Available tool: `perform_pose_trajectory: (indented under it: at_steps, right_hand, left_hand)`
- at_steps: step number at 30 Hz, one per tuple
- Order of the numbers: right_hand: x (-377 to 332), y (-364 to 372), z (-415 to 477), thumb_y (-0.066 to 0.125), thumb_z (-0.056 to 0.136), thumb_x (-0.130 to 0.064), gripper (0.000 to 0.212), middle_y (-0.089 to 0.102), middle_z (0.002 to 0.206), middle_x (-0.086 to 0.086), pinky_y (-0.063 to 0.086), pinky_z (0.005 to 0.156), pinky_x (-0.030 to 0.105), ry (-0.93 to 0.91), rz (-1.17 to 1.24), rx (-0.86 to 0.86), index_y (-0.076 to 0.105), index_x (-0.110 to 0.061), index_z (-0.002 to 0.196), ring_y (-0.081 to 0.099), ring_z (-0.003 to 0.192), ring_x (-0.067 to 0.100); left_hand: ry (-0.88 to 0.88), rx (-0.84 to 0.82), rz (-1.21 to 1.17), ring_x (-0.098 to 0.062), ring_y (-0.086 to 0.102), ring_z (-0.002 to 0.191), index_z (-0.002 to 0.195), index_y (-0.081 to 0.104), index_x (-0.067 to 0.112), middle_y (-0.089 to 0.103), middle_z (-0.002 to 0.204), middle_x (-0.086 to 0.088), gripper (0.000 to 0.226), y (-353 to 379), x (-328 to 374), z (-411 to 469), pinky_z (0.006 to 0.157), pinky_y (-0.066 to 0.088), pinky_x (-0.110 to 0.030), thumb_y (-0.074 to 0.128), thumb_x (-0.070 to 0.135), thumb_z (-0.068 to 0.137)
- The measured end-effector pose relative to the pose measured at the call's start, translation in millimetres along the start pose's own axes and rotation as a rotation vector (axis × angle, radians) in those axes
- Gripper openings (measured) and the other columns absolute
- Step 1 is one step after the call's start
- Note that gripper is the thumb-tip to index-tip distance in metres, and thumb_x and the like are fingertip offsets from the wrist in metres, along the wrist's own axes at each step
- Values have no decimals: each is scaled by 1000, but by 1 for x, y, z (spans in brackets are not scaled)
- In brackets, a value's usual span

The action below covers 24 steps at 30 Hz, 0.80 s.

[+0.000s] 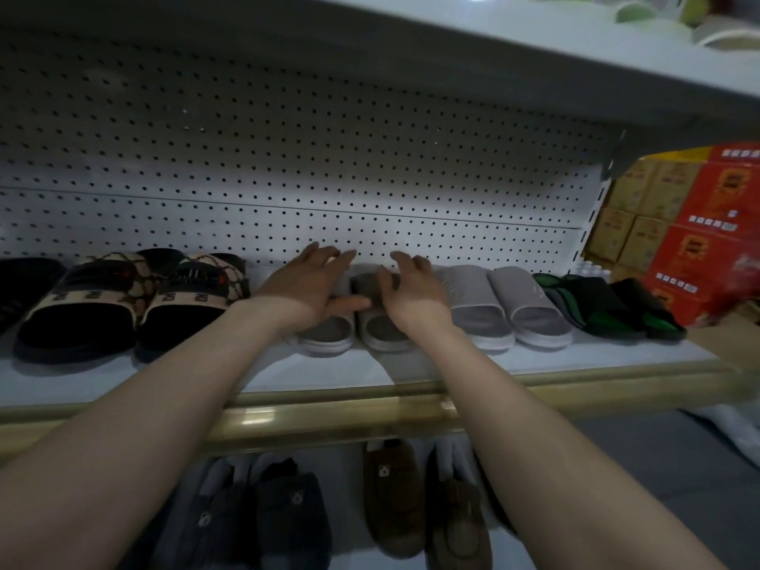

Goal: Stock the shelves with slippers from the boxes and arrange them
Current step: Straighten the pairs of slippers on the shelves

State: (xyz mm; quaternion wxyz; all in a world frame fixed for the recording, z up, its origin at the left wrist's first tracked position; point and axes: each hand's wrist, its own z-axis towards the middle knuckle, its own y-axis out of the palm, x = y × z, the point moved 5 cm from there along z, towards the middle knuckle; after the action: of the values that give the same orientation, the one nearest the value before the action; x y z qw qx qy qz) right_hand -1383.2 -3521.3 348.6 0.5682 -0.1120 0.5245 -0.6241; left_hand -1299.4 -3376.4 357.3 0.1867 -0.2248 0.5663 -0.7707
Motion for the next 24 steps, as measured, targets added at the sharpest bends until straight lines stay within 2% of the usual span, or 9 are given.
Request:
perform_pose_trajectory:
  at_steps: [3,5,8,12,15,17,19,21,24]
  right_hand:
    - [20,-34,2,50,100,-29,38,52,135,12,48,90,41,-98,101,227,54,-16,135,59,110,36]
    - [44,-55,4,53,97,-22,36,56,130,13,47,87,40,-130,92,301,58,-14,131,61,105,35]
    - [90,-79,7,55,93,-20,40,56,131,15,44,95,44,-57,-12,345,58,-15,133,52,117,37]
    - [153,-86,7,54,94,-41,47,46,142,14,32,106,52,186,-192,253,49,-26,139,38,132,38]
    - [181,-81,4,52,91,-50,52,38,147,14,27,109,56,282,-194,158,43,-32,138,31,137,39]
    - [190,-77,3,51,89,-53,54,35,149,14,30,107,58,303,-132,121,40,-35,139,33,136,41]
    - [193,-75,3,49,89,-55,56,39,143,18,39,102,57,282,-66,113,38,-34,139,43,127,45]
    - [193,-73,4,48,91,-55,56,42,136,18,44,98,54,268,-60,101,37,-32,140,49,118,45]
    - [196,-75,6,49,91,-55,58,44,133,18,46,96,53,251,-77,118,37,-31,142,51,115,45]
  left_hand:
    - [72,62,3,-19,9,148,154,12,27,14,161,1,86,-6,35,21,119,20,-40,37,73,85]
    - [124,59,-40,-18,14,147,154,13,25,14,161,0,84,-5,64,34,117,21,-37,41,69,88]
    - [139,0,-71,-17,12,148,155,5,26,8,163,2,88,8,100,52,117,19,-37,44,68,88]
    - [156,-89,-91,-20,8,149,155,-4,27,2,163,-1,97,33,129,72,119,17,-39,49,69,86]
    - [137,-143,-106,-26,15,148,154,-8,26,-1,163,-3,102,50,139,83,117,22,-40,50,70,83]
    - [124,-134,-113,-29,26,144,155,-6,25,0,163,-3,100,58,143,88,114,29,-40,50,68,85]
    - [105,-105,-117,-32,33,139,155,-3,24,4,161,-5,93,63,144,94,111,33,-41,49,63,89]
    - [93,-84,-97,-34,37,135,154,-1,25,9,159,-9,88,65,144,98,109,35,-42,48,60,91]
    - [86,-83,-80,-36,40,132,154,0,25,13,157,-11,88,68,145,102,108,37,-42,48,60,90]
